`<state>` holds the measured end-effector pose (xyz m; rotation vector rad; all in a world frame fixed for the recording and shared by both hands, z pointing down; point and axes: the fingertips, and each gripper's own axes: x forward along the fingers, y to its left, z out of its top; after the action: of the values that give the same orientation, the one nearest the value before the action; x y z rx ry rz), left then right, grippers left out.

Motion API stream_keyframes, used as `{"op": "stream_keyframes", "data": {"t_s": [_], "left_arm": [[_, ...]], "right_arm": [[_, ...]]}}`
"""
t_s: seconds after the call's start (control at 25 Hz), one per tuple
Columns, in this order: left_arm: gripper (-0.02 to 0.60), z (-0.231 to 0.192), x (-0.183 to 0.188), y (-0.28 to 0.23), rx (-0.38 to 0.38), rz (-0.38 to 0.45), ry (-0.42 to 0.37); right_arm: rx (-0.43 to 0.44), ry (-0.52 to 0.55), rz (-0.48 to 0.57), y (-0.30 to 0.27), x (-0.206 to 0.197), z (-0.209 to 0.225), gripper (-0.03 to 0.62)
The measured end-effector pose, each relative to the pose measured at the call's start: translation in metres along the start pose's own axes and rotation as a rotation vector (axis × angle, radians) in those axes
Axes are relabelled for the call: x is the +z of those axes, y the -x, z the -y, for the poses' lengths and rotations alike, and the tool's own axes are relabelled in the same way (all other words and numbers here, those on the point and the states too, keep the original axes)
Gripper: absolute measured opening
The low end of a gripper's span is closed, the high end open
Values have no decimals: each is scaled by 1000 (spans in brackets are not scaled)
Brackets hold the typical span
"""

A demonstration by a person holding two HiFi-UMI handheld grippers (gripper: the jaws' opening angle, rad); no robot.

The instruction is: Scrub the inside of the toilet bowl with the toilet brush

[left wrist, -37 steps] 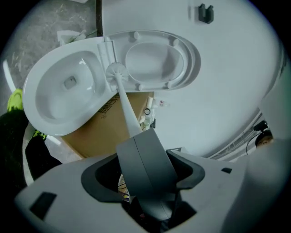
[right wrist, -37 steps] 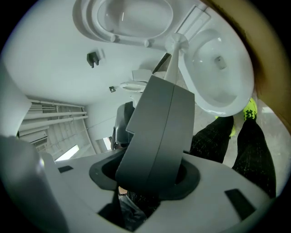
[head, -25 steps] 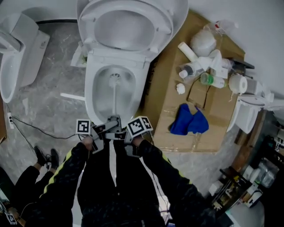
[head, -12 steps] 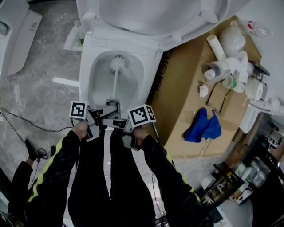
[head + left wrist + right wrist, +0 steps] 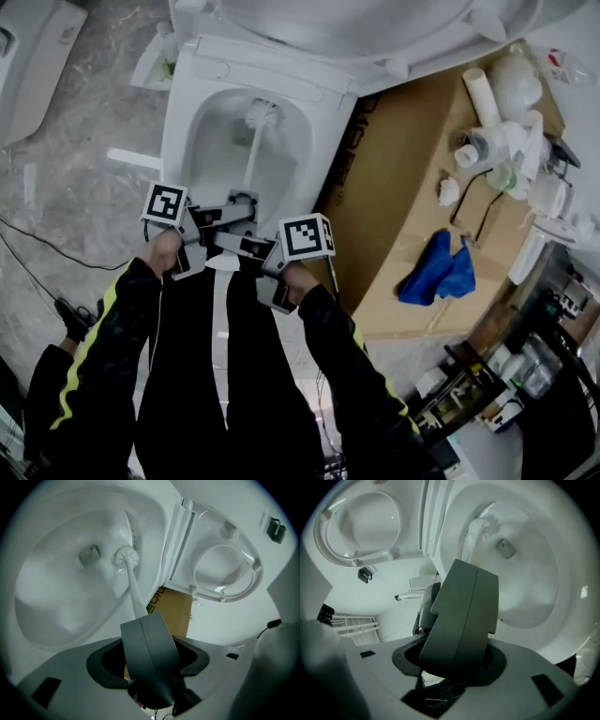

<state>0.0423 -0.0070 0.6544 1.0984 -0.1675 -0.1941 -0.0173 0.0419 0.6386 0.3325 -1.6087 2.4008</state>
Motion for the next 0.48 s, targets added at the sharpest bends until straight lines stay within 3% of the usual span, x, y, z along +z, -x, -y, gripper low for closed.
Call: {"op": "stream_keyframes", "data": {"t_s": [0.48], "left_arm": [[267,-9,-21,-10,55,-118,38]], "right_arm": [[63,-45,130,6,-7,0,209]]}}
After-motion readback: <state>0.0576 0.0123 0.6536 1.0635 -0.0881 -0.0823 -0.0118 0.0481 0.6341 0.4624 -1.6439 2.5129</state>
